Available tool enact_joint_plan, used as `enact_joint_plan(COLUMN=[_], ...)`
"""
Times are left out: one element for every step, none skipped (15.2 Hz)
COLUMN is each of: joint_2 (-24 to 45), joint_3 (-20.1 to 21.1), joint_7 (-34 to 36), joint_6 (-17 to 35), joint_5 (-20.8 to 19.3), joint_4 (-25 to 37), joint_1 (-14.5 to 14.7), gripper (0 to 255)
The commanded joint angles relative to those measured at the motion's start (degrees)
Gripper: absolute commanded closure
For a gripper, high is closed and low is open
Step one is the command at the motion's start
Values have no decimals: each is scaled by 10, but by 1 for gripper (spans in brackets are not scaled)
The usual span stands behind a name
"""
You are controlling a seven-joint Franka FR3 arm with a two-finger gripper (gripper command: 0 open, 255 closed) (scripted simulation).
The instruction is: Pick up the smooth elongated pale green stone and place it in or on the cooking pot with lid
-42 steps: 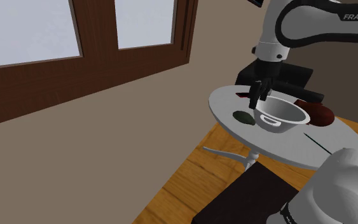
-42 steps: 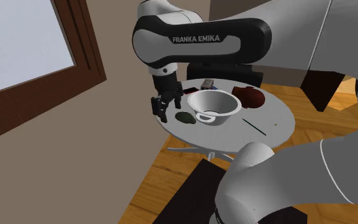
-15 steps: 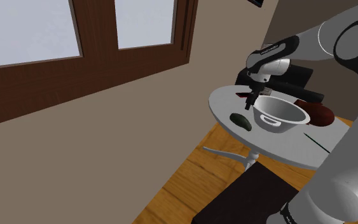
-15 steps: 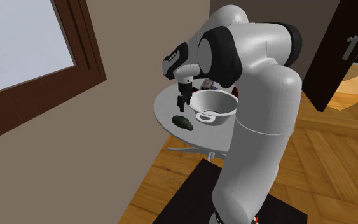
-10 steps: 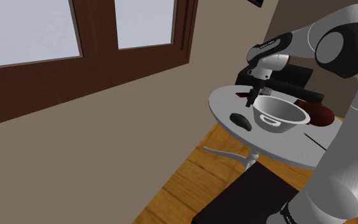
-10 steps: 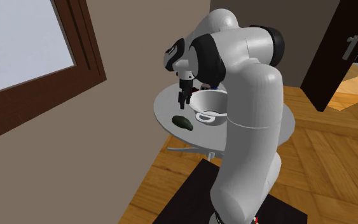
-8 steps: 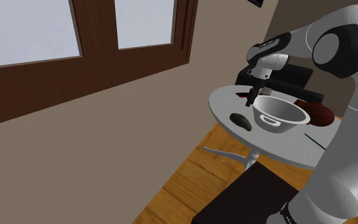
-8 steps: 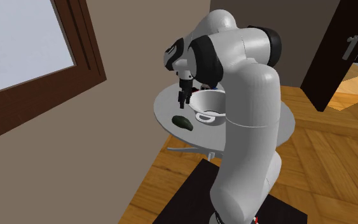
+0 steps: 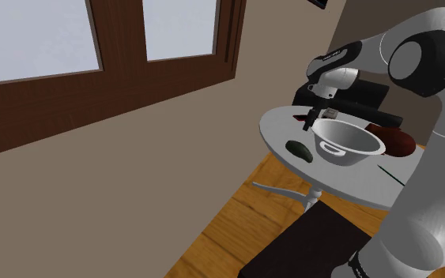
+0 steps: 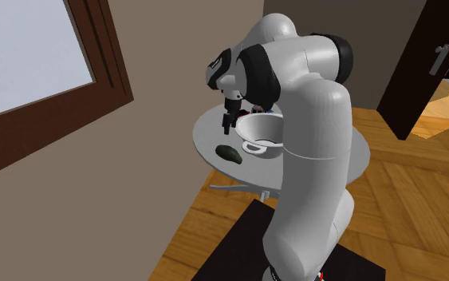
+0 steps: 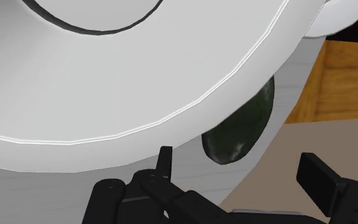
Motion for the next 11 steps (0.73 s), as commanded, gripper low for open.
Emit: enact_joint_plan(joint_2=[78, 78, 77, 77, 77, 71, 48, 50, 52, 58, 64], joint_3=[1, 3, 4, 6, 7, 9, 12, 9, 8, 7, 7], joint_7=[0, 0, 1, 1, 2, 6, 25, 19, 17, 16, 11], joint_6=[103, 103, 103, 103, 103, 114, 116, 106, 106, 93, 93], joint_5=[-5, -6, -6, -7, -8, -9, -20, -20, -19, -17, -13], joint_4=[-24, -24, -24, -24, -24, -38, -58, -48, -45, -26, -22], joint_1=[-3, -5, -6, -7, -8, -4, 8, 3, 2, -1, -4], gripper=[0, 0, 0, 0, 0, 255, 255, 255, 255, 255, 255])
